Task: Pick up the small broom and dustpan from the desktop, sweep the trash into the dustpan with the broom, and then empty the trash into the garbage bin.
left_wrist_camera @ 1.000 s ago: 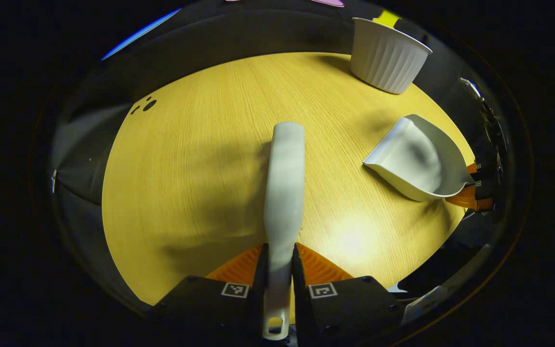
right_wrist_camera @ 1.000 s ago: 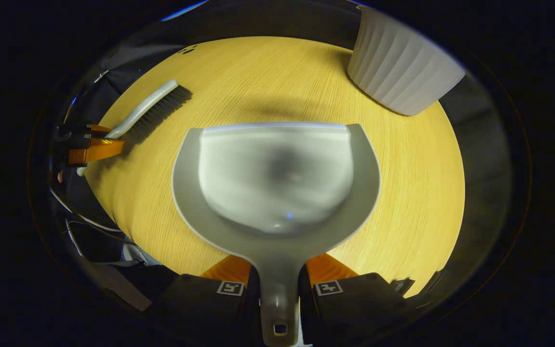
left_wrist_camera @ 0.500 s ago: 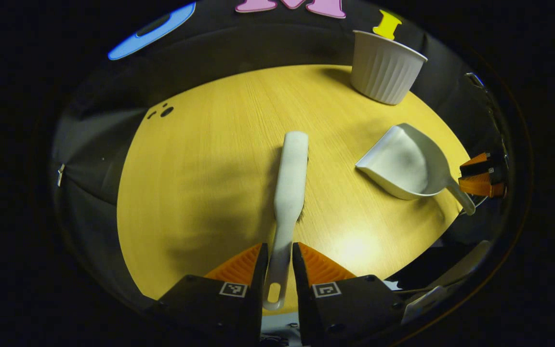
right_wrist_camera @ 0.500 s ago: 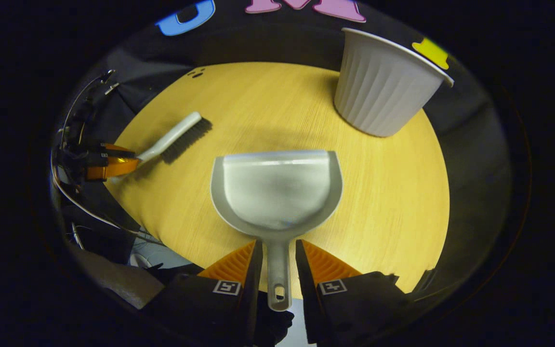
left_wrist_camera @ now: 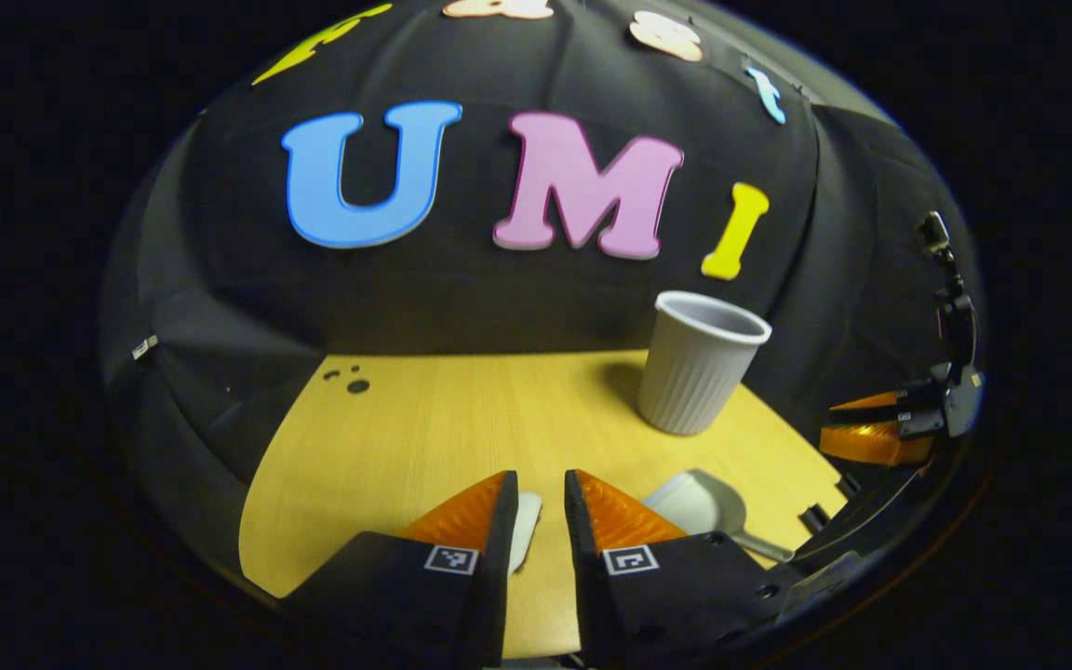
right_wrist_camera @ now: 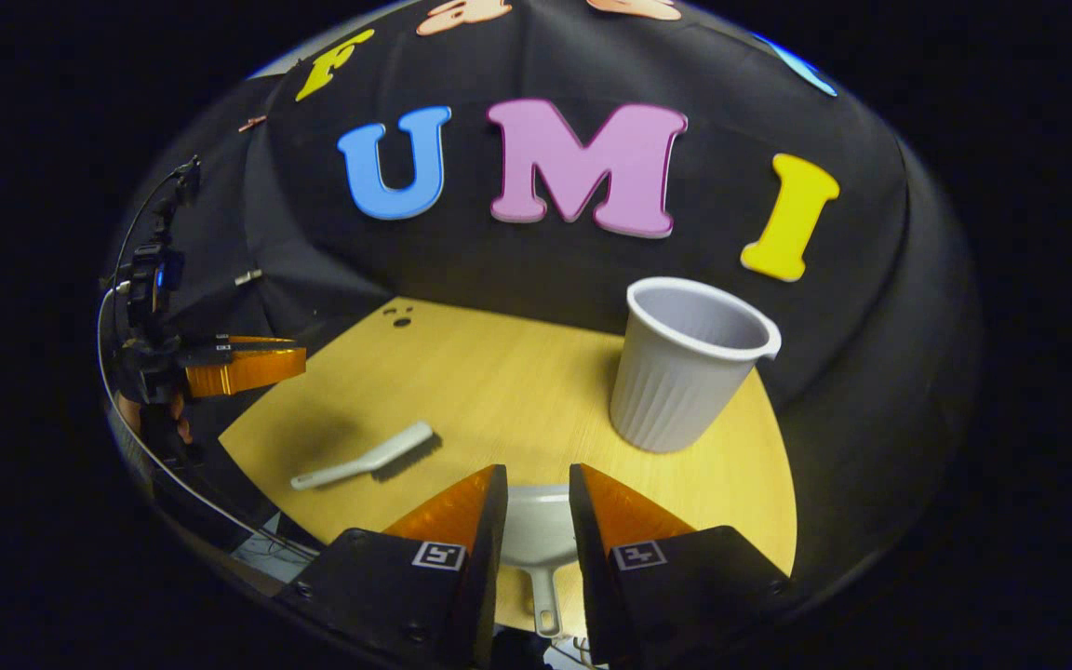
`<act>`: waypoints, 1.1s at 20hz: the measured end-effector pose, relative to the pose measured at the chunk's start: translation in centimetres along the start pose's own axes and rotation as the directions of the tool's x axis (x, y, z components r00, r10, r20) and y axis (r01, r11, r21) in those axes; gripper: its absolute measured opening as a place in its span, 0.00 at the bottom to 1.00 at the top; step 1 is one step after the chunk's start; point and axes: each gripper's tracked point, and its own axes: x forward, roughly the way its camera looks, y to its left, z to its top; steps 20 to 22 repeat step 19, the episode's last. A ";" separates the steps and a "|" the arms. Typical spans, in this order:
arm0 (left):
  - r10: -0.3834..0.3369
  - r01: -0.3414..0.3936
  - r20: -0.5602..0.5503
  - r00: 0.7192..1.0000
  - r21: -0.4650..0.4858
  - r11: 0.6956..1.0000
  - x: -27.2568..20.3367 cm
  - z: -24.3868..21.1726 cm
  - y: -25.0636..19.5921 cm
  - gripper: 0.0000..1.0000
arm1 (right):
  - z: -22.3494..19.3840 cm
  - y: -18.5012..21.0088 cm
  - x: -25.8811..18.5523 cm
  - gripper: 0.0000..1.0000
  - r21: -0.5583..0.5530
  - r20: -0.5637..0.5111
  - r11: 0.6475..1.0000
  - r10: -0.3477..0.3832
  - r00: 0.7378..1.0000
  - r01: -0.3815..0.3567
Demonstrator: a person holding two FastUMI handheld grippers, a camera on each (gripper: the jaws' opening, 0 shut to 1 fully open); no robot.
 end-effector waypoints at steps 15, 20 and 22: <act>0.111 -0.105 0.114 0.987 -0.061 0.993 -0.5 4.5 -2.5 0.38 | 4.4 -1.0 1.1 0.38 -0.069 0.163 0.990 0.136 0.977 -0.126; 0.214 -0.206 0.122 0.969 -0.072 0.976 -1.3 4.4 -2.2 0.38 | 3.1 -1.6 1.8 0.38 -0.091 0.137 0.975 0.214 0.967 -0.203; 0.214 -0.206 0.122 0.969 -0.072 0.976 -1.3 4.4 -2.2 0.38 | 3.1 -1.6 1.8 0.38 -0.091 0.137 0.975 0.214 0.967 -0.203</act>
